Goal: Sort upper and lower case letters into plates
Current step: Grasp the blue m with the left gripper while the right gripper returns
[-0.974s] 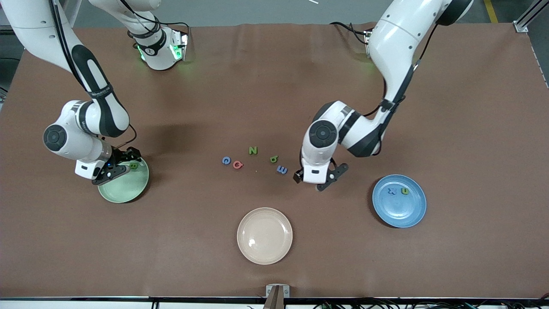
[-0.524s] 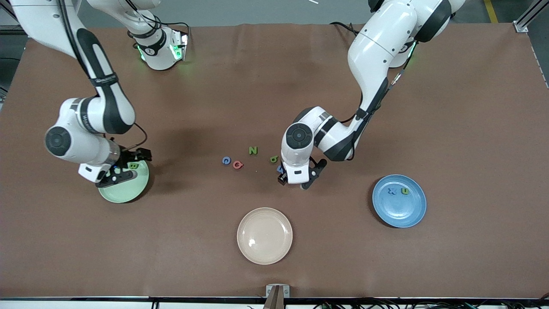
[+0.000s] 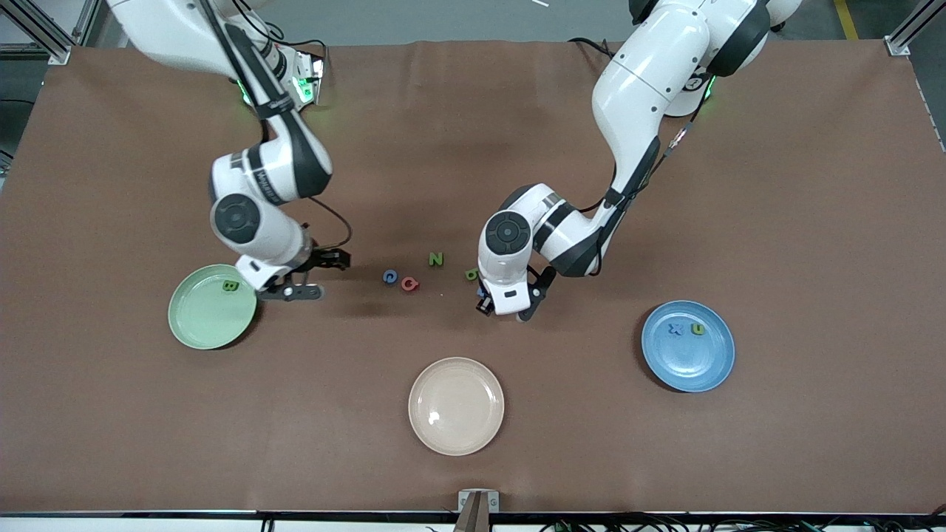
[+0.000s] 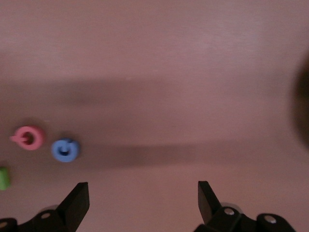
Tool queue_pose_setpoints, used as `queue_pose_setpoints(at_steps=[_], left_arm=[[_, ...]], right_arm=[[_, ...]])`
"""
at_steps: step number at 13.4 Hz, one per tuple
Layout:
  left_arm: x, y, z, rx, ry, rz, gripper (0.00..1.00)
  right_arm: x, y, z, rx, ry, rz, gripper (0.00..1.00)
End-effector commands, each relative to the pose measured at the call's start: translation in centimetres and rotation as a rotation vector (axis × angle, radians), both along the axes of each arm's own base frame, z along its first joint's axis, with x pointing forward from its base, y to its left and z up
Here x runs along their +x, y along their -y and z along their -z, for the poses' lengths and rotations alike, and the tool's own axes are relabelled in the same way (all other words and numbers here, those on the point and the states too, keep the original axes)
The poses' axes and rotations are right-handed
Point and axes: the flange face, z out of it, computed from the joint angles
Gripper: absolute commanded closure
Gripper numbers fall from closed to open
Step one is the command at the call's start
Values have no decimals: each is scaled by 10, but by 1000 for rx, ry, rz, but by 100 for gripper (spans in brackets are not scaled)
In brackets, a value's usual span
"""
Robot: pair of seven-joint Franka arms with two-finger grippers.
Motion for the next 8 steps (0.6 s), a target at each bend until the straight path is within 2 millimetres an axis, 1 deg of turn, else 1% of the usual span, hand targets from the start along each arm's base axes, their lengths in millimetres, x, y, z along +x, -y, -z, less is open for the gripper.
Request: queue_pose_setpoints(at_steps=[1,2,4,6,7,8], left_arm=[[2,6,1,3,14,-15,36],[2,6,2,3,13,-15,37],[1,5,3,4,12,-16,38],[1,5,6,7,8,-24,38],[1,6,7,3,9,-25,39],[0,8,8,-4,14,-21,39]], right_arm=[[-4,-39,12,23,58,57,1],[-5,-52,21,30,80,67,1],[1,-69,39,34,93,49,1],[7,-79,55,29,87,40,1],[6,-85,65,23,80,29,1],[6,-86,72,23,82,26,1]])
